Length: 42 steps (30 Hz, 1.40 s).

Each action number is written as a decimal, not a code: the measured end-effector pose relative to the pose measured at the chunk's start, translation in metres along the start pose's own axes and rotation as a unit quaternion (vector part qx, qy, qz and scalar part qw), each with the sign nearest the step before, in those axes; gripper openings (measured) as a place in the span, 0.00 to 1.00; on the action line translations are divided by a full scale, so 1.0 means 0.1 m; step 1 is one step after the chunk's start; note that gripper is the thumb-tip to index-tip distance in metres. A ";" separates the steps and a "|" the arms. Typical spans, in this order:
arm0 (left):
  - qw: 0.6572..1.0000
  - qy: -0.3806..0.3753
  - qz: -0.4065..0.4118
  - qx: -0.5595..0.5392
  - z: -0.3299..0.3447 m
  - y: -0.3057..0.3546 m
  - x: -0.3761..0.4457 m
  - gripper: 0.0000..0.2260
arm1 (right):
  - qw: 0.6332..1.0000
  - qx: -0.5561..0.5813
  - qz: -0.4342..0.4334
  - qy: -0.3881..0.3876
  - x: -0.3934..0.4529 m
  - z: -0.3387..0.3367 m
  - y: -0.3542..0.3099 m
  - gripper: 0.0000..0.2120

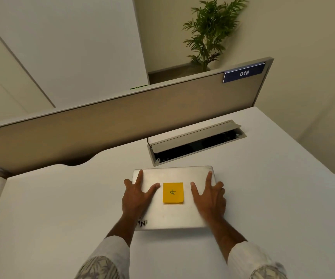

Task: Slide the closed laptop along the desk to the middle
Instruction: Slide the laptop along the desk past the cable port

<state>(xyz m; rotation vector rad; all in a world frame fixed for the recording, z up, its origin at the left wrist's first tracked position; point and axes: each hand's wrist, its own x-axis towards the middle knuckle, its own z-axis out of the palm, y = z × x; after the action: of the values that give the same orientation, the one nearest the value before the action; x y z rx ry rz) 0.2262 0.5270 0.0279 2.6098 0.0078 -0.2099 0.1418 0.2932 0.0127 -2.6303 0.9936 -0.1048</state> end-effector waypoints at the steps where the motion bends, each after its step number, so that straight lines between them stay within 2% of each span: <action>1: 1.000 -0.002 -0.003 0.000 0.00 -0.06 0.00 0.47 | 1.000 0.000 -0.001 -0.004 -0.03 0.04 -0.02 0.44; 11: 1.000 -0.017 -0.012 0.015 0.03 -0.45 -0.03 0.47 | 0.998 -0.009 -0.037 -0.042 -0.27 0.27 -0.04 0.42; 18: 0.997 -0.023 0.017 0.075 0.14 -0.64 -0.02 0.45 | 0.997 -0.014 -0.047 -0.059 -0.33 0.35 -0.03 0.42; 26: 0.993 -0.016 0.030 0.109 0.25 -0.69 -0.04 0.41 | 0.996 -0.043 -0.057 -0.058 -0.38 0.34 -0.02 0.40; 42: 0.983 0.011 0.055 0.177 0.28 -0.73 -0.04 0.39 | 0.993 -0.064 -0.087 -0.042 -0.40 0.34 0.07 0.39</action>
<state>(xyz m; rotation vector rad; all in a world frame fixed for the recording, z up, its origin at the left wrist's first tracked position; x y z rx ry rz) 0.2150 0.5762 -0.0315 2.9562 -0.1816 -0.1542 0.1134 0.3244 -0.0196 -2.8092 0.7669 0.0295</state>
